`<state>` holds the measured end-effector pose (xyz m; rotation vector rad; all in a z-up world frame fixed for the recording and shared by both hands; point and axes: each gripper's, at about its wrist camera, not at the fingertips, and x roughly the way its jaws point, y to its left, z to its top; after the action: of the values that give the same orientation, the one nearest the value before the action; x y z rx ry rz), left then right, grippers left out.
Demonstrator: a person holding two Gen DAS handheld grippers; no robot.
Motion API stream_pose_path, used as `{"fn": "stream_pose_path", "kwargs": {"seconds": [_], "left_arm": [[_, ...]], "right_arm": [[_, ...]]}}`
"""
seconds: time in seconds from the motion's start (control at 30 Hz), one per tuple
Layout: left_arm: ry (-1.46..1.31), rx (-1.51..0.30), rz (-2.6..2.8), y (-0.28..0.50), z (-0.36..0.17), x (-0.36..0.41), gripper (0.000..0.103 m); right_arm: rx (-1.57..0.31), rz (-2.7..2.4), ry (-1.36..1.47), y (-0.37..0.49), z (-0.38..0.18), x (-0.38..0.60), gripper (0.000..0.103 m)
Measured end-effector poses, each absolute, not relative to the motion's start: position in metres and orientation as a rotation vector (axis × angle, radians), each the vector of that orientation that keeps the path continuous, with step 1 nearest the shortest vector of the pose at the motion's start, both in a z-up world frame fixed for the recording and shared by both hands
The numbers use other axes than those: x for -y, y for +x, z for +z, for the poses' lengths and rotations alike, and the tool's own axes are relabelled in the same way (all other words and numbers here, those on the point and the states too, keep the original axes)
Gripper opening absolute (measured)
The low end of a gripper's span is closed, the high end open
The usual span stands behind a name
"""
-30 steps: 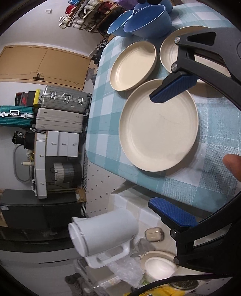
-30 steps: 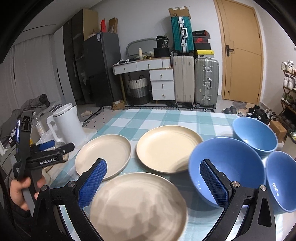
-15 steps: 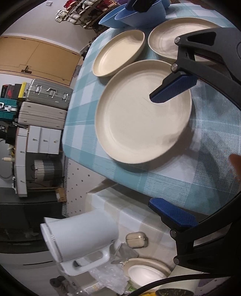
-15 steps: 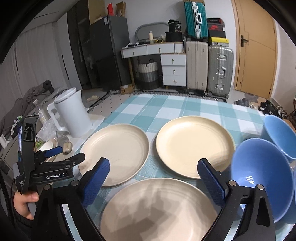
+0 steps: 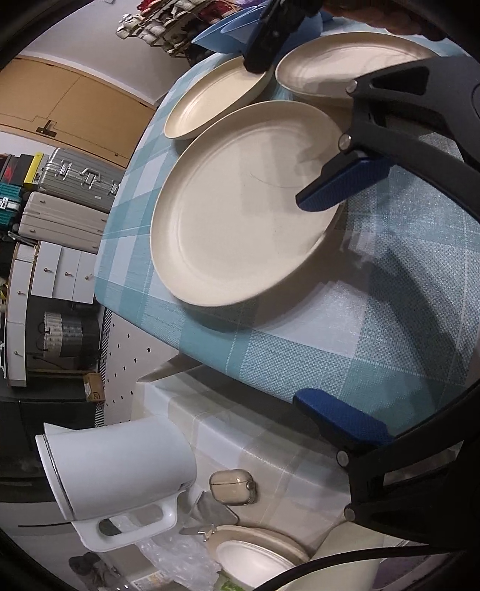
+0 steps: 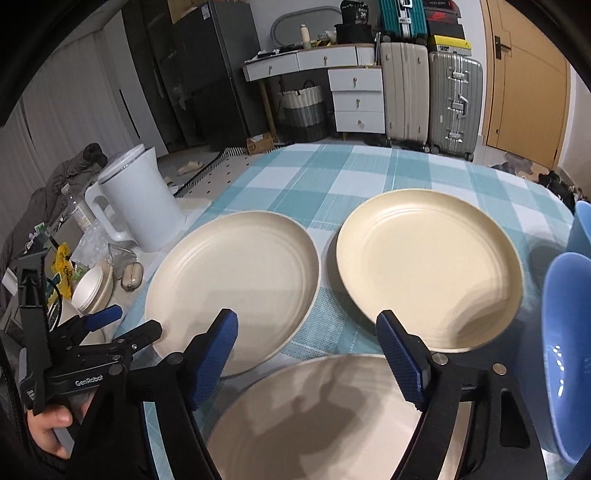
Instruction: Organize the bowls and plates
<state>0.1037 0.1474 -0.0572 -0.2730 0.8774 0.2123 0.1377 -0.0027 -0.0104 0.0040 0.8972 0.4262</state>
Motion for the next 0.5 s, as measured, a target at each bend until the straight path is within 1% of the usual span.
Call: {"fn": "stream_pose_path", "kwargs": {"seconds": [0.1, 0.27, 0.3, 0.37, 0.4, 0.43, 0.5], "left_arm": [[-0.288, -0.875, 0.207, 0.106, -0.059, -0.148, 0.088], [-0.314, -0.880, 0.193, 0.109, -0.063, -0.149, 0.078], [-0.327, -0.876, 0.185, 0.108, -0.064, -0.149, 0.076], [-0.337, -0.872, 0.173, 0.108, -0.064, -0.150, 0.074], [-0.337, -0.871, 0.168, 0.109, -0.064, -0.150, 0.071], [-0.342, -0.871, 0.159, 0.108, -0.064, -0.150, 0.070], [-0.353, -0.869, 0.155, 0.109, -0.064, -0.150, 0.066]], "right_arm": [[-0.927, 0.440, 0.019, 0.146, -0.019, -0.003, 0.074], [-0.967, 0.447, 0.016, 0.156, -0.034, -0.013, 0.059], [-0.974, 0.447, 0.019, 0.158, -0.035, -0.014, 0.058], [-0.986, 0.437, 0.013, 0.162, -0.040, -0.017, 0.050], [-0.992, 0.435, 0.009, 0.163, -0.042, -0.018, 0.048], [-0.997, 0.433, 0.007, 0.164, -0.044, -0.020, 0.044], [-1.003, 0.434, 0.009, 0.166, -0.046, -0.021, 0.040]]}}
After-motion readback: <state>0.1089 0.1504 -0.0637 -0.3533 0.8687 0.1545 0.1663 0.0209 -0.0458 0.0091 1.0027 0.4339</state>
